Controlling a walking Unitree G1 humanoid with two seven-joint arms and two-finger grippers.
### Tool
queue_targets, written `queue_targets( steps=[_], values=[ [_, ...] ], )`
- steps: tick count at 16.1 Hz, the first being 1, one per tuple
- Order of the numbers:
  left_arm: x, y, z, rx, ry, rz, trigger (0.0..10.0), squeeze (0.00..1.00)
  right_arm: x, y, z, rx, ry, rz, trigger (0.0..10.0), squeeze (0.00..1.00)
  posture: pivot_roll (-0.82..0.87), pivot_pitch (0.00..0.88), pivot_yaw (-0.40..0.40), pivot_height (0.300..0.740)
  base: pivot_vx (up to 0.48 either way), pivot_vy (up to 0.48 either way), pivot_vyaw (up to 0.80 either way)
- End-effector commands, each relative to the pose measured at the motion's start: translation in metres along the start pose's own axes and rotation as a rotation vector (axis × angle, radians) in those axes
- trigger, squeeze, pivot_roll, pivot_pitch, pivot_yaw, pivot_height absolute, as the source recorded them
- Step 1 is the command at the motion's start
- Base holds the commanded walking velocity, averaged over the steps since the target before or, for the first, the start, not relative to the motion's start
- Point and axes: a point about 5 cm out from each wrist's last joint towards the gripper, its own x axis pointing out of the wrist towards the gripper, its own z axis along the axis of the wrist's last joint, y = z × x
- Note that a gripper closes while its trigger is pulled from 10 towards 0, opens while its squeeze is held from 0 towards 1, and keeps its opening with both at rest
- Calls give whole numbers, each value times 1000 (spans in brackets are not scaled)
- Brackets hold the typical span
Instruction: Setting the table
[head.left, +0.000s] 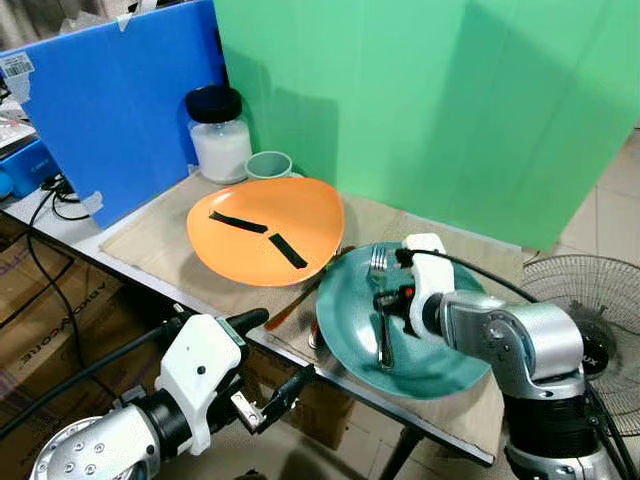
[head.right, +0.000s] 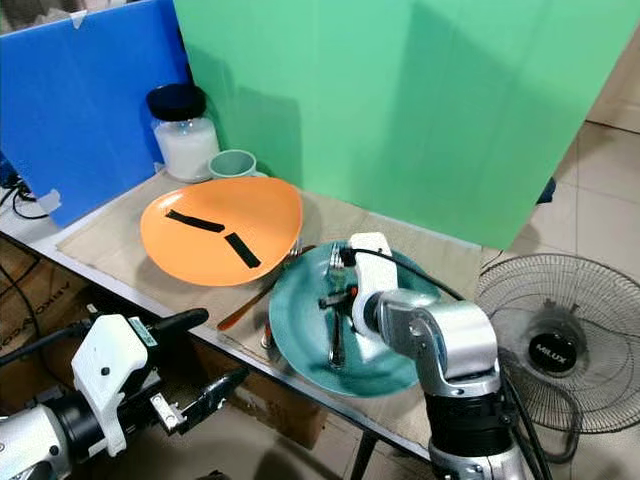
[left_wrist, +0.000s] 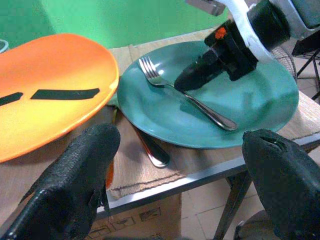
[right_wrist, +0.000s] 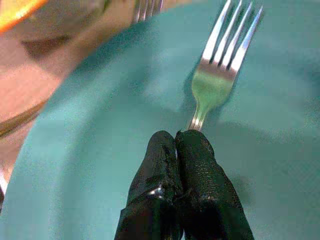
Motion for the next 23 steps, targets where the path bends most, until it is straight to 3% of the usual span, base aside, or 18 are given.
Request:
queue_targets(
  steps=[1,2,3,4,9,14,16,17,19,20,21,23],
  values=[
    [1,0,-1,1,5,-1,10000,0,-3,-2,6,-13,-36,18,0,0,39,0,13,740,0,0,0],
    [1,0,-1,0,4,-1,10000,0,-3,-3,8,-42,-55,19,1961,0,33,0,14,740,0,0,0],
    [2,0,-1,0,3,-2,10000,0,-4,-2,9,-51,-59,29,10000,0,33,0,14,740,0,0,0],
    [3,0,-2,-1,4,-3,10000,0,-3,-1,7,-41,-43,32,10000,1000,27,0,15,740,0,0,0],
    [3,-2,-9,-1,33,1,10000,0,0,4,-2,-48,6,-13,10000,1000,17,0,10,740,0,0,0],
    [4,-4,-9,-1,33,-5,10000,0,5,-1,-3,-54,8,-88,10000,1000,18,0,9,740,0,0,0],
    [4,-4,-9,-1,34,-7,10000,0,9,-1,-8,-65,59,-105,10000,1000,17,0,9,740,0,0,0],
    [5,-4,-9,1,34,-9,10000,0,11,1,-12,-63,84,-96,10000,0,18,0,8,740,0,0,0],
    [5,-4,-9,2,31,-9,10000,0,16,4,-18,-32,110,-73,10000,0,18,0,8,740,0,0,0],
    [5,-4,-9,2,31,-9,10000,0,17,4,-19,-18,113,-67,4196,0,24,0,4,740,0,0,0],
    [5,-4,-9,1,32,-7,10000,0,17,4,-20,-9,113,-62,0,0,24,0,4,740,0,0,0],
    [4,-5,-9,-3,32,-11,10000,0,18,5,-20,-3,116,-57,0,0,25,0,2,740,0,0,0]
  ],
)
